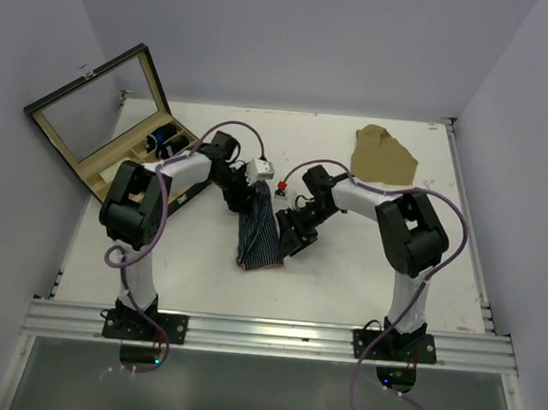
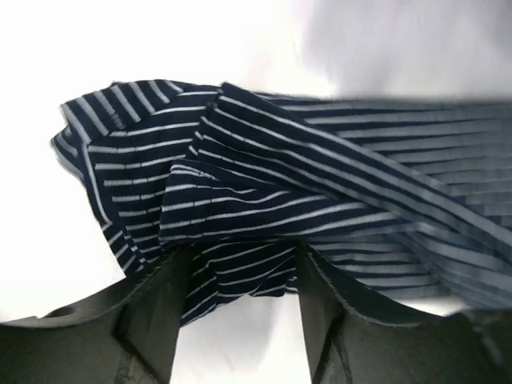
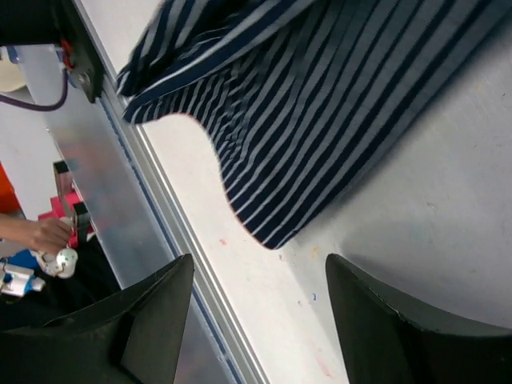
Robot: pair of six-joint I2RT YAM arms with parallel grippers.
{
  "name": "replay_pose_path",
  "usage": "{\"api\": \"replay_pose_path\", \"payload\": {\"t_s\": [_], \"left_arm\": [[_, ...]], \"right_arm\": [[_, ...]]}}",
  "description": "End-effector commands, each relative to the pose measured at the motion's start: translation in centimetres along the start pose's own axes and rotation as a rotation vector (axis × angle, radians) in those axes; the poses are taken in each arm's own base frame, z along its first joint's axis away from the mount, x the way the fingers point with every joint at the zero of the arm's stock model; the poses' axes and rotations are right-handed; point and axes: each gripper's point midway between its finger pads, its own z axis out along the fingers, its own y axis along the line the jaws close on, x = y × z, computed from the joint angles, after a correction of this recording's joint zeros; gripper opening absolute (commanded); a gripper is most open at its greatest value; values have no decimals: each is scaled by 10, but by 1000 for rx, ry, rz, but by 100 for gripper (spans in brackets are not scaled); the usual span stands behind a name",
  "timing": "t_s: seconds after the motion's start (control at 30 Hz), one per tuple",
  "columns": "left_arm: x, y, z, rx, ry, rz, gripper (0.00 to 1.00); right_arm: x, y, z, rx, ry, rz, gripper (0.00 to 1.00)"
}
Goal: Roll the underwear
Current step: Fold the underwear
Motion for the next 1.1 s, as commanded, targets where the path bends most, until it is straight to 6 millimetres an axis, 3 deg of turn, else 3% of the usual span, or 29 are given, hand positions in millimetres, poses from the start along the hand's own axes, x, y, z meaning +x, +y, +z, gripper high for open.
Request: {"api": "replay_pose_path", "payload": {"t_s": [0.0,0.03,0.07,0.1,0.17,0.23,0.27,0.3,0.37,0.5,0.53,0.57,0.6,0.63,0.67,0.7,0.73,0.77,0.83,1.0,1.07], "left_arm": [[-38,11,48,25,-55,54,61],[-63,22,47,12,-94,73,62],[-74,25,50,17,-115,73,65],[-78,29,52,16,-128,62,68],[-96,40,43,-41,-173,111,76],[-113,48,17,-134,-208,163,80],[-128,47,-7,-182,-243,196,90],[-130,49,-21,-216,-252,210,99],[-138,50,-67,-308,-295,245,100],[-137,30,-135,-365,-363,251,100],[-141,36,-149,-420,-406,217,100],[-144,34,-168,-480,-446,157,100],[-127,49,-174,-591,-437,-51,100],[-119,49,-176,-615,-416,-105,100],[-114,41,-169,-564,-394,-93,100],[-109,31,-162,-499,-345,-6,100],[-87,12,-147,-399,-259,-26,99],[-79,6,-140,-384,-235,-44,88],[-53,-8,-121,-351,-208,-155,79],[-26,-30,-110,-376,-212,-227,71],[-15,-40,-102,-345,-190,-251,68]], "right_arm": [[-27,30,-26,-21,-139,-46,72],[-30,28,-35,11,-165,-59,72],[-34,27,-44,32,-193,-71,72],[-41,24,-65,63,-254,-103,72],[-53,12,-92,162,-337,-140,73],[-72,4,-137,337,-477,-243,78],[-78,5,-151,406,-519,-290,83],[-87,7,-165,466,-555,-364,88],[-97,3,-187,576,-576,-421,99],[-121,9,-212,630,-638,-409,99],[-123,7,-216,648,-649,-377,99],[-123,1,-209,635,-633,-355,99],[-119,11,-200,543,-587,-387,99],[-116,17,-192,464,-560,-405,97],[-113,13,-174,373,-518,-366,89],[-103,24,-160,256,-478,-319,81],[-100,23,-149,199,-468,-252,67],[-96,24,-138,141,-470,-127,61],[-86,18,-113,65,-503,-41,50],[-58,22,-57,38,-490,-11,35],[-52,22,-44,12,-472,43,34]]}}
